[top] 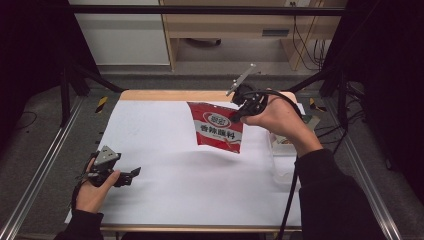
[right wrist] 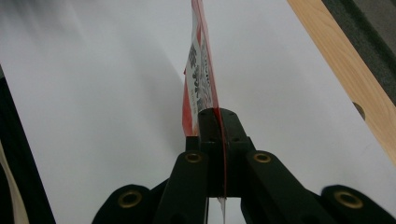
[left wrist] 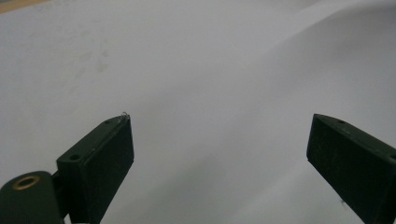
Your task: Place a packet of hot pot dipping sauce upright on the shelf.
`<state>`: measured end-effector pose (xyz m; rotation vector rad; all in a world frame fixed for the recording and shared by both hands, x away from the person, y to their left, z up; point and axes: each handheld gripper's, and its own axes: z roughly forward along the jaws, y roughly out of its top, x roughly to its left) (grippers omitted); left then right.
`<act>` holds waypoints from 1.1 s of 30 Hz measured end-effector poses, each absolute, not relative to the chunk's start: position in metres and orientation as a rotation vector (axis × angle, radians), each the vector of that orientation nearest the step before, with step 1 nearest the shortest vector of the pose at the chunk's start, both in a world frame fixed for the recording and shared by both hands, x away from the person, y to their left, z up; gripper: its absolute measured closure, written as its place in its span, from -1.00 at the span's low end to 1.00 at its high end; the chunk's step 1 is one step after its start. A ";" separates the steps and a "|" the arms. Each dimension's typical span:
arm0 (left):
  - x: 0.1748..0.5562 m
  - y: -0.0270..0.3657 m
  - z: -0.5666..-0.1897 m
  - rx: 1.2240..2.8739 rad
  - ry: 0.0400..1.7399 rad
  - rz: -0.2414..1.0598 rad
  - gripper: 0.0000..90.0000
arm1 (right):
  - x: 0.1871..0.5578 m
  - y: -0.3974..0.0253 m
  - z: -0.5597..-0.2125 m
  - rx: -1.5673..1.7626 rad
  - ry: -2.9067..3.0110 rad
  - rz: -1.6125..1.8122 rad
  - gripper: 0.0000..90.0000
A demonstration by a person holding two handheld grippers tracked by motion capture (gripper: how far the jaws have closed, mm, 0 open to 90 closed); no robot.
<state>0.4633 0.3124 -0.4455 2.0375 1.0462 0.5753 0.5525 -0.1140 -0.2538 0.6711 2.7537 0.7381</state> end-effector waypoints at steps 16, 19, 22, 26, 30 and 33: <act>0.465 0.322 -0.449 2.037 1.092 0.597 -0.83 | 0.535 -0.153 -0.233 0.702 2.686 0.817 1.00; 0.466 0.323 -0.449 2.035 1.093 0.598 -0.83 | 0.530 -0.162 -0.227 0.713 2.672 0.830 1.00; 0.466 0.323 -0.449 2.040 1.093 0.601 -0.83 | 0.524 -0.170 -0.222 0.714 2.663 0.835 1.00; 0.466 0.323 -0.449 2.039 1.095 0.599 -0.83 | 0.517 -0.180 -0.219 0.719 2.661 0.839 1.00; 0.465 0.324 -0.449 2.039 1.098 0.599 -0.83 | 0.512 -0.191 -0.218 0.744 2.643 0.852 1.00; 0.465 0.325 -0.449 2.034 1.100 0.600 -0.83 | 0.509 -0.196 -0.216 0.745 2.638 0.855 1.00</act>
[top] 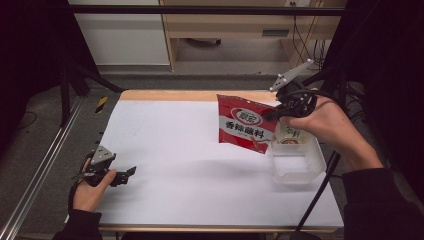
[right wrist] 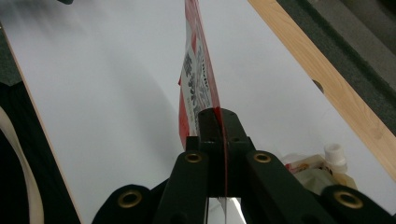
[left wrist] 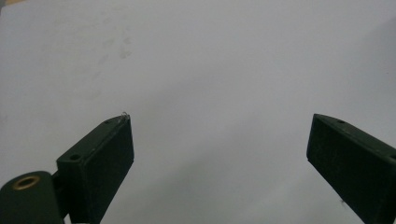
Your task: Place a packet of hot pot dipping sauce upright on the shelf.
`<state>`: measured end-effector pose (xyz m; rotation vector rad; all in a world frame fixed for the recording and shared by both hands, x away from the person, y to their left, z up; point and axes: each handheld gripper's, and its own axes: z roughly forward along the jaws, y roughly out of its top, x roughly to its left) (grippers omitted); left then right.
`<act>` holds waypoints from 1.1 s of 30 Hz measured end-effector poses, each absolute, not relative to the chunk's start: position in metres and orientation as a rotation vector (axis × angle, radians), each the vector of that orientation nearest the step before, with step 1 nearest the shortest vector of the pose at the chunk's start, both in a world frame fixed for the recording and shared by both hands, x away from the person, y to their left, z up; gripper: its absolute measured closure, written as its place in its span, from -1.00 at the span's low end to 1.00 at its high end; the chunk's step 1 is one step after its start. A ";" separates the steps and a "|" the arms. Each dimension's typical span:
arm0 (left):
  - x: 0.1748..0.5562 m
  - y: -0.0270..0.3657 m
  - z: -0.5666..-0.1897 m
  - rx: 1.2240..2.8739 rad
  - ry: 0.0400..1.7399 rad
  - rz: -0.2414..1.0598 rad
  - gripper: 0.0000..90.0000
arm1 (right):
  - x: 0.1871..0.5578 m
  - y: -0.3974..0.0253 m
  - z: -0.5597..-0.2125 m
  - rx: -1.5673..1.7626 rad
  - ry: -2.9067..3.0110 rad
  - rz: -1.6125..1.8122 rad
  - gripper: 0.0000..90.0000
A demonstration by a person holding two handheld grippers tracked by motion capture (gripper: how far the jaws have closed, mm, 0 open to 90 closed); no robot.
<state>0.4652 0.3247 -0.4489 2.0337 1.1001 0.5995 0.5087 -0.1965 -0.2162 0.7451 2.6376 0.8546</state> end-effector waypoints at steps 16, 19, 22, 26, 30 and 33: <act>0.465 0.327 -0.448 2.034 1.105 0.603 -0.83 | 0.495 -0.223 -0.206 0.794 2.596 0.887 1.00; 0.465 0.327 -0.448 2.034 1.105 0.604 -0.83 | 0.493 -0.228 -0.206 0.800 2.589 0.880 1.00; 0.465 0.326 -0.449 2.033 1.108 0.600 -0.83 | 0.492 -0.235 -0.206 0.821 2.583 0.873 1.00; 0.465 0.326 -0.449 2.035 1.106 0.599 -0.83 | 0.491 -0.247 -0.206 0.863 2.570 0.864 1.00; 0.466 0.326 -0.449 2.031 1.106 0.599 -0.83 | 0.489 -0.260 -0.208 0.887 2.557 0.853 1.00; 0.465 0.326 -0.449 2.036 1.105 0.593 -0.83 | 0.487 -0.272 -0.211 0.920 2.546 0.836 1.00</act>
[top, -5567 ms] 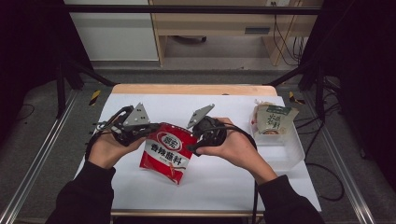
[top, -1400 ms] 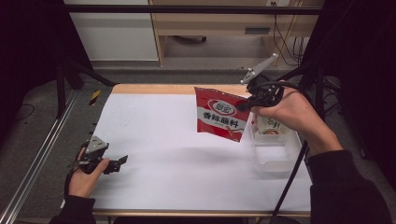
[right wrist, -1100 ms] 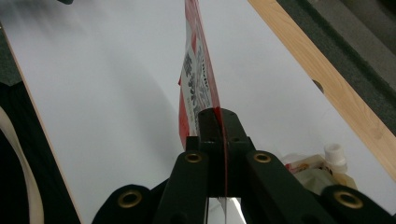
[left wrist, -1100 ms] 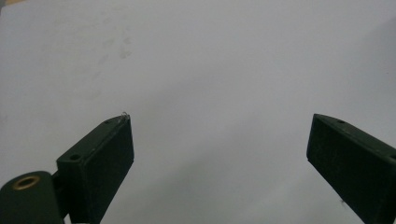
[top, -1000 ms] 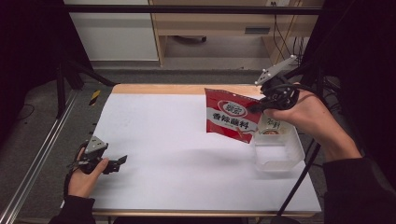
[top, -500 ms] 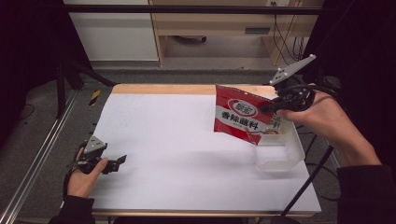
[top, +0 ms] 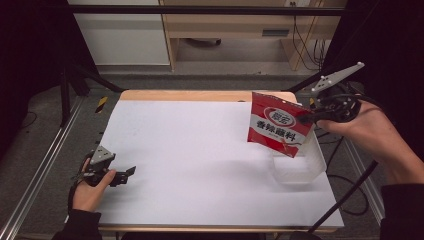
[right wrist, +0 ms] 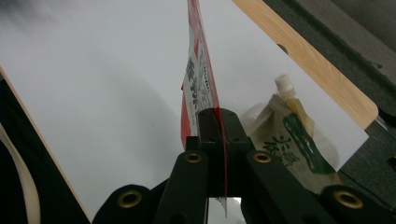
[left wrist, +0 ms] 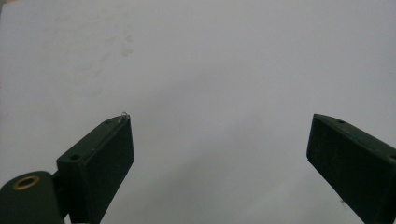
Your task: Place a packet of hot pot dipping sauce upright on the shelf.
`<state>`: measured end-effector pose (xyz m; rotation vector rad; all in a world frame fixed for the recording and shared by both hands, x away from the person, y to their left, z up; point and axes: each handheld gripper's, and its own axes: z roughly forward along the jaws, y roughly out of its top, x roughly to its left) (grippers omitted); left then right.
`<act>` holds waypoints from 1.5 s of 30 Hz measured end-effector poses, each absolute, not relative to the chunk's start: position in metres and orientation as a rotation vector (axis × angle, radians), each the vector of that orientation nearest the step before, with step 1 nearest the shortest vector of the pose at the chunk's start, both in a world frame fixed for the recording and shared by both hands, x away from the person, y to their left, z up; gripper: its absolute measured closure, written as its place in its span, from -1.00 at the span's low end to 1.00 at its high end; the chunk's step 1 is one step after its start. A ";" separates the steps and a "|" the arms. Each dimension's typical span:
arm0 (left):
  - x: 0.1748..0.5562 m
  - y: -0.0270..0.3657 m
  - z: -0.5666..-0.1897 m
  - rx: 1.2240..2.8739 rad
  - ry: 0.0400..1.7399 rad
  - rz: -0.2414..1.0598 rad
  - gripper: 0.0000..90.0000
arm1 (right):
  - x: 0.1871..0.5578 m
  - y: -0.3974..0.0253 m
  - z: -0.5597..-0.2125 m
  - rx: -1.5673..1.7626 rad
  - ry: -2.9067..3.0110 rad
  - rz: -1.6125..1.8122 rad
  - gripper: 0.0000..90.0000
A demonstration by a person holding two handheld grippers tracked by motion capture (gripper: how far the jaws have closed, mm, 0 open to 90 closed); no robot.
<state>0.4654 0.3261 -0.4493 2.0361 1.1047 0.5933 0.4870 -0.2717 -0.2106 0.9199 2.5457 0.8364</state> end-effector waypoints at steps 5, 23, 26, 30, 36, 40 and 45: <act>0.465 0.326 -0.449 2.037 1.103 0.593 -0.83 | 0.485 -0.289 -0.215 0.964 2.530 0.830 1.00; 0.466 0.326 -0.449 2.040 1.103 0.596 -0.83 | 0.474 -0.331 -0.231 1.084 2.492 0.808 1.00; 0.465 0.326 -0.449 2.039 1.105 0.594 -0.83 | 0.475 -0.333 -0.235 1.098 2.487 0.802 1.00; 0.466 0.326 -0.449 2.042 1.102 0.597 -0.83 | 0.476 -0.335 -0.241 1.121 2.479 0.802 1.00; 0.466 0.326 -0.450 2.041 1.103 0.597 -0.83 | 0.477 -0.338 -0.249 1.148 2.484 0.791 1.00; 0.466 0.326 -0.450 2.042 1.101 0.597 -0.83 | 0.478 -0.340 -0.255 1.165 2.485 0.794 1.00; 0.466 0.326 -0.450 2.045 1.102 0.598 -0.83 | 0.479 -0.342 -0.265 1.189 2.490 0.799 1.00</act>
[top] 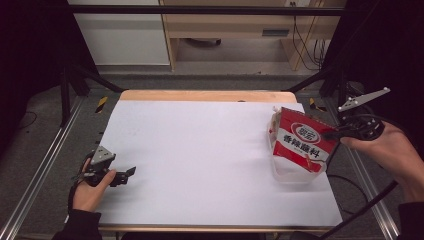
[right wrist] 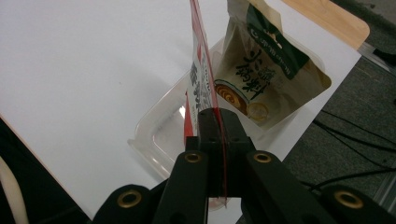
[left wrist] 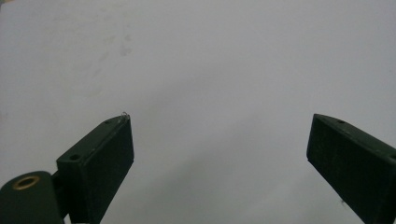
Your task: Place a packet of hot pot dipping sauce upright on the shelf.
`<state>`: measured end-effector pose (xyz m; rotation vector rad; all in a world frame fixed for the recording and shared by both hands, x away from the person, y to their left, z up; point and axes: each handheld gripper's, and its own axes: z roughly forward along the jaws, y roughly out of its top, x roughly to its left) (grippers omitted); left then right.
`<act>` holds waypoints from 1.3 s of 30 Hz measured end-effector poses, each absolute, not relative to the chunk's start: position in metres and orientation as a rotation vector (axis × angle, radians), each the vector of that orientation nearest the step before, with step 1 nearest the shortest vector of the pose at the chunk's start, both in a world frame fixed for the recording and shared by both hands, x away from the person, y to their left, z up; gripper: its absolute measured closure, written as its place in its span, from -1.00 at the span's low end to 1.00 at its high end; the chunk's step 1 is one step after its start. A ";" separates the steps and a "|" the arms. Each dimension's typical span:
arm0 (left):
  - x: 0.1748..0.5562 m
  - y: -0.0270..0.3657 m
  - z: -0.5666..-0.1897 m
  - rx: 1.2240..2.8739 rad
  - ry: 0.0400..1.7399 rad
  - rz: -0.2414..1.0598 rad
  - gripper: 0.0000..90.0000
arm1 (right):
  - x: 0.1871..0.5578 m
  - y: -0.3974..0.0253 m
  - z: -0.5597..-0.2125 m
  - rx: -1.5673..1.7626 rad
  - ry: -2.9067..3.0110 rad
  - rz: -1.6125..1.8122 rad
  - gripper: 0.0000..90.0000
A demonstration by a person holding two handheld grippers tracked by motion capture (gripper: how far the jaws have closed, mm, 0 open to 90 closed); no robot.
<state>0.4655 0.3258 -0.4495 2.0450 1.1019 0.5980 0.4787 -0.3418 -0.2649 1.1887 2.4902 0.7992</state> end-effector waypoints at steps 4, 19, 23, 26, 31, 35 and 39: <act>0.465 0.326 -0.450 2.046 1.102 0.597 -0.83 | 0.480 -0.344 -0.271 1.205 2.495 0.801 1.00; 0.465 0.325 -0.450 2.046 1.102 0.593 -0.83 | 0.482 -0.348 -0.284 1.229 2.501 0.831 1.00; 0.465 0.325 -0.450 2.046 1.101 0.592 -0.83 | 0.481 -0.350 -0.285 1.234 2.498 0.834 1.00; 0.465 0.325 -0.450 2.047 1.099 0.595 -0.83 | 0.481 -0.351 -0.285 1.244 2.490 0.835 1.00; 0.465 0.325 -0.450 2.046 1.100 0.591 -0.83 | 0.481 -0.351 -0.286 1.233 2.496 0.835 1.00; 0.465 0.325 -0.450 2.047 1.101 0.590 -0.83 | 0.481 -0.352 -0.286 1.230 2.499 0.833 0.99; 0.465 0.325 -0.450 2.047 1.101 0.589 -0.83 | 0.480 -0.353 -0.287 1.240 2.501 0.826 0.98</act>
